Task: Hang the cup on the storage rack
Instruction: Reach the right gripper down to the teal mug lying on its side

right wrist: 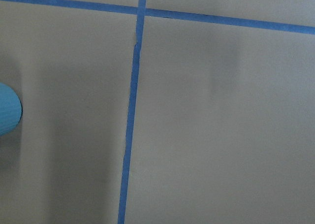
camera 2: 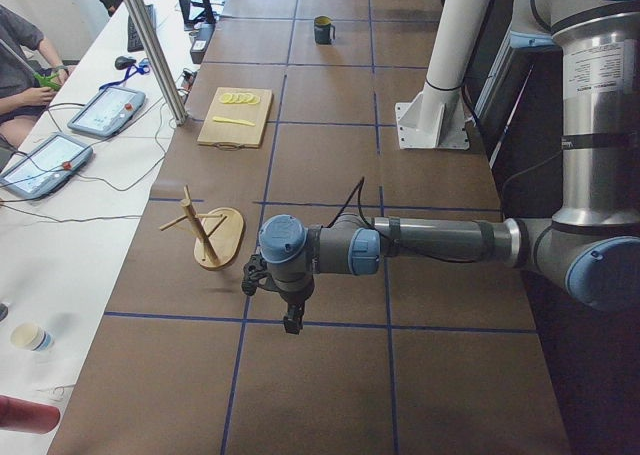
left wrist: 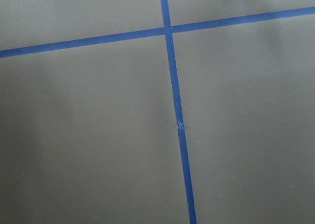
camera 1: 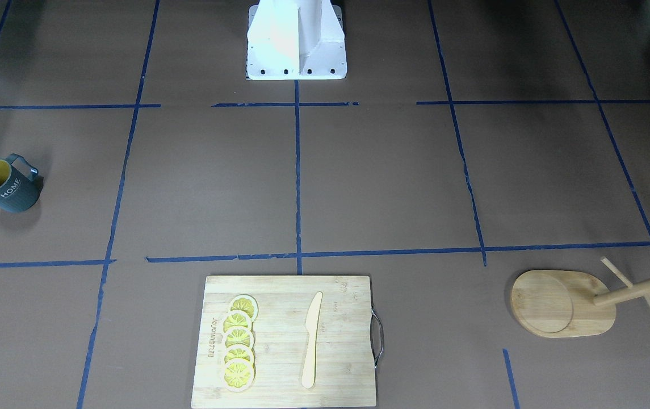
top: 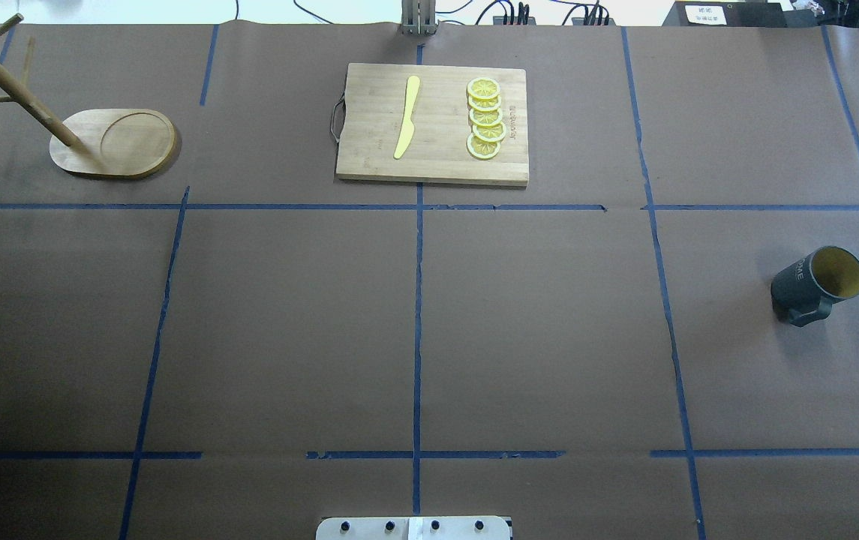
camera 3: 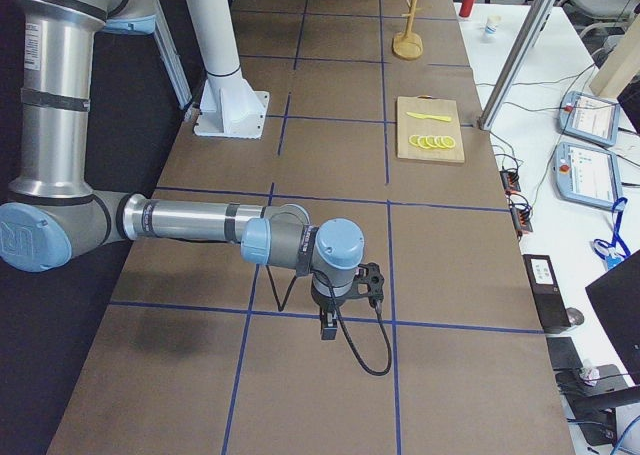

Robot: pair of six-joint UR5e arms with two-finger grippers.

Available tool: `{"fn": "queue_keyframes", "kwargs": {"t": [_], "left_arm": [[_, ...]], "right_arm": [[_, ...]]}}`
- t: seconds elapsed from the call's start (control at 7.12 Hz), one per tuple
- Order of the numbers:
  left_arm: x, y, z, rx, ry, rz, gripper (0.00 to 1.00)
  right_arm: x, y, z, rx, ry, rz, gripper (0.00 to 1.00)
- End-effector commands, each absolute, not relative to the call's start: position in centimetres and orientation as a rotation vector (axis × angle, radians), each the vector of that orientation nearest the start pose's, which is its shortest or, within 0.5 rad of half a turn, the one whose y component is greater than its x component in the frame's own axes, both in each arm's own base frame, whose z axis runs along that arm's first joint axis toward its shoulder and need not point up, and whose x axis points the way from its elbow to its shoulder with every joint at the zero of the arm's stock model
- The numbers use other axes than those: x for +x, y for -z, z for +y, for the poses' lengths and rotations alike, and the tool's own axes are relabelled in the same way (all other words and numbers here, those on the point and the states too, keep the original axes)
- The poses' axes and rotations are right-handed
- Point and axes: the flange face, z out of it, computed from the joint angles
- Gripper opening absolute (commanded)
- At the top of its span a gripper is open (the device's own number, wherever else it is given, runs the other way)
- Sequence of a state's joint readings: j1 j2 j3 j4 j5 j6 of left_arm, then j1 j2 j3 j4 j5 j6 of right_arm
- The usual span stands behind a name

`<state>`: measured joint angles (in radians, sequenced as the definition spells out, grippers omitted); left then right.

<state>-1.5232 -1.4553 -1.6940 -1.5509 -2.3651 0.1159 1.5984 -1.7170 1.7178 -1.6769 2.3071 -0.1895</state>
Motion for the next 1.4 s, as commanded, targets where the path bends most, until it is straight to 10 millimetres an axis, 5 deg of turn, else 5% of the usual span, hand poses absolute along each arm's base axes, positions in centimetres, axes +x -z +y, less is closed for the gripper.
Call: {"fn": "queue_keyframes", "kwargs": {"t": [0.0, 0.14, 0.28, 0.7, 0.98, 1.26], "left_arm": [[-4.0, -64.9, -44.7, 0.021, -0.152, 0.797, 1.00], [-4.0, -65.0, -44.7, 0.022, -0.154, 0.797, 1.00], [-4.0, -64.9, -44.7, 0.025, -0.155, 0.797, 1.00], [-4.1, -63.8, -44.8, 0.049, -0.163, 0.796, 1.00], [-4.1, -63.3, -44.5, 0.054, -0.164, 0.794, 1.00], [-4.1, -63.1, -44.9, 0.060, -0.168, 0.789, 1.00]], "right_arm": [[7.7, -66.5, -42.1, -0.019, 0.116, -0.742, 1.00], [7.5, -64.6, -42.7, 0.017, 0.134, -0.743, 1.00], [5.7, -61.9, -45.9, 0.058, 0.195, -0.734, 1.00], [4.1, -59.2, -46.8, 0.095, 0.208, -0.884, 1.00], [0.1, -53.3, -46.9, 0.185, 0.349, -0.890, 1.00], [-5.9, -52.1, -47.1, 0.254, 0.488, -0.764, 1.00]]}}
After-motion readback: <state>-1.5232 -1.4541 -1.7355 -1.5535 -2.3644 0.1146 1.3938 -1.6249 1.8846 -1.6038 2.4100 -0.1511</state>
